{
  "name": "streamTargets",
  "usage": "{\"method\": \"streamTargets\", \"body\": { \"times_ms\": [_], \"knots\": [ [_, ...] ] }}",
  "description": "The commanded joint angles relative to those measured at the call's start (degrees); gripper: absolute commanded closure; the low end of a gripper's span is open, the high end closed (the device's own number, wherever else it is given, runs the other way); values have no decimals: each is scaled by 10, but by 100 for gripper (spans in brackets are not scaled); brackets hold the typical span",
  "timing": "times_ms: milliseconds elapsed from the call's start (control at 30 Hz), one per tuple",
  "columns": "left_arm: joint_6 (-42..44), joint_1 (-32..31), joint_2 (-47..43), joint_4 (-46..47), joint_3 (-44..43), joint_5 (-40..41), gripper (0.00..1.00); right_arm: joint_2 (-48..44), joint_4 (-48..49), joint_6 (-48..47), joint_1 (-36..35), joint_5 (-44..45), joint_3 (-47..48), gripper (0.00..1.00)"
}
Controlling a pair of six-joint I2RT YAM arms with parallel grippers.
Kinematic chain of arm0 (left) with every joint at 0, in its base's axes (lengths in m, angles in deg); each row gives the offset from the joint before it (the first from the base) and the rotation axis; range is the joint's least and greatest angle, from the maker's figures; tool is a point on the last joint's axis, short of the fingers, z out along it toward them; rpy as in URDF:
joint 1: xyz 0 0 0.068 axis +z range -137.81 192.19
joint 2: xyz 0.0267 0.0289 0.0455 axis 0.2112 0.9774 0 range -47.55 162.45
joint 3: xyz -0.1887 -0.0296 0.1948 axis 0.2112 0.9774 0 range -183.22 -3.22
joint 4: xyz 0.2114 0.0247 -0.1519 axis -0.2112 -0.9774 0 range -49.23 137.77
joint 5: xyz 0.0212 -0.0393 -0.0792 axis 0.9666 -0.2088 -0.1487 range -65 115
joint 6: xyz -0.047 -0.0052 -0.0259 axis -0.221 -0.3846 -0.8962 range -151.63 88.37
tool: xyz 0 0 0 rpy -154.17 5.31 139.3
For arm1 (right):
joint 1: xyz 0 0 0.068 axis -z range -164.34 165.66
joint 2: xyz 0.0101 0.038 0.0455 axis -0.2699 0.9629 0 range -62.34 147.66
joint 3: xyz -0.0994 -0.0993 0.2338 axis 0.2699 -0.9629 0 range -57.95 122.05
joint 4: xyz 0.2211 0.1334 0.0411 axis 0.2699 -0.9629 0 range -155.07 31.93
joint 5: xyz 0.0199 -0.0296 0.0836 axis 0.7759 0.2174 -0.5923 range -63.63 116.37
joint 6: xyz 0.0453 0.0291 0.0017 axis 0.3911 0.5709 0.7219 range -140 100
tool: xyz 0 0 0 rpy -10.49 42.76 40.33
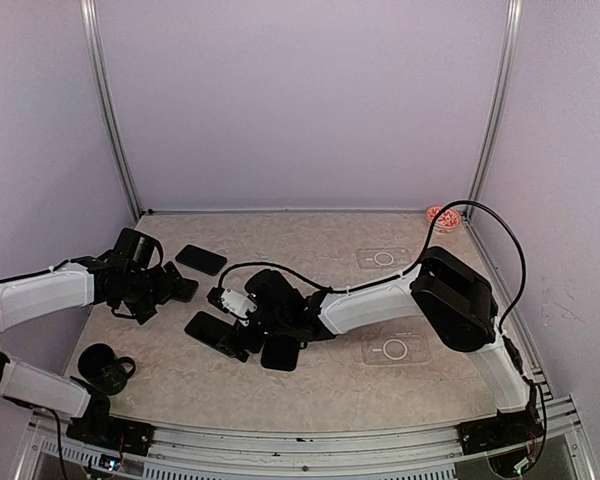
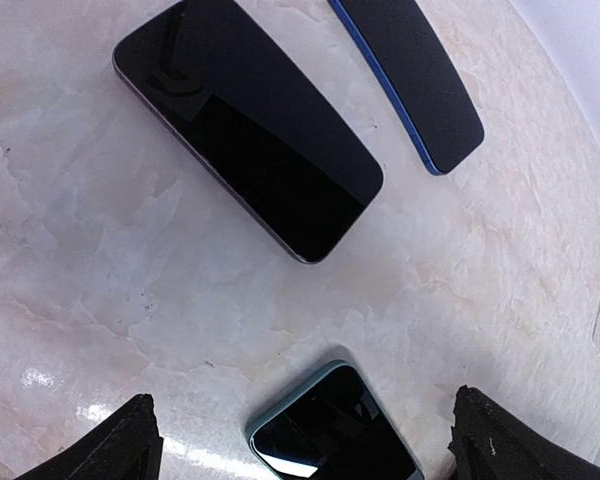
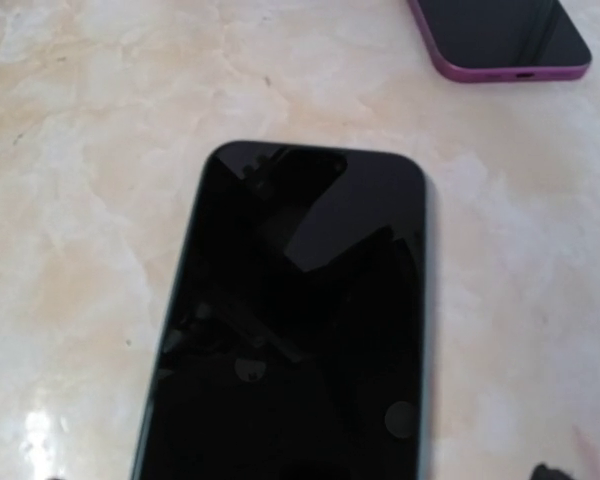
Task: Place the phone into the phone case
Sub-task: Move the phone to the center of the board, then pick up the phone at the center of the board.
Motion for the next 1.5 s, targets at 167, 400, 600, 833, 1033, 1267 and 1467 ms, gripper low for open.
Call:
{"method": "streamTargets", "body": {
  "times_ms": [167,400,600,833,1033,1267,1467],
  "knots": [
    [24,6,-26,-24,-10,3,1,40,16,26,-8,0,32,1],
    [25,7,-29,-18,-8,0,1,53,18,33,-7,3,33,1],
    [24,7,-26,-13,-3,-2,1,63,16,30,-10,10,32,1],
    [23,8,-25,-10,-2,-2,1,68,13,16,-17,29,21,9],
    [20,7,-25,-7,-2,-4,1,75,8,13,-23,39,17,17],
    [21,8,-26,-8,0,-4,1,69,24,13,-23,28,-3,32],
    [21,8,-27,-6,1,-7,1,62,28,-6,-23,34,-5,37]
  ]
}}
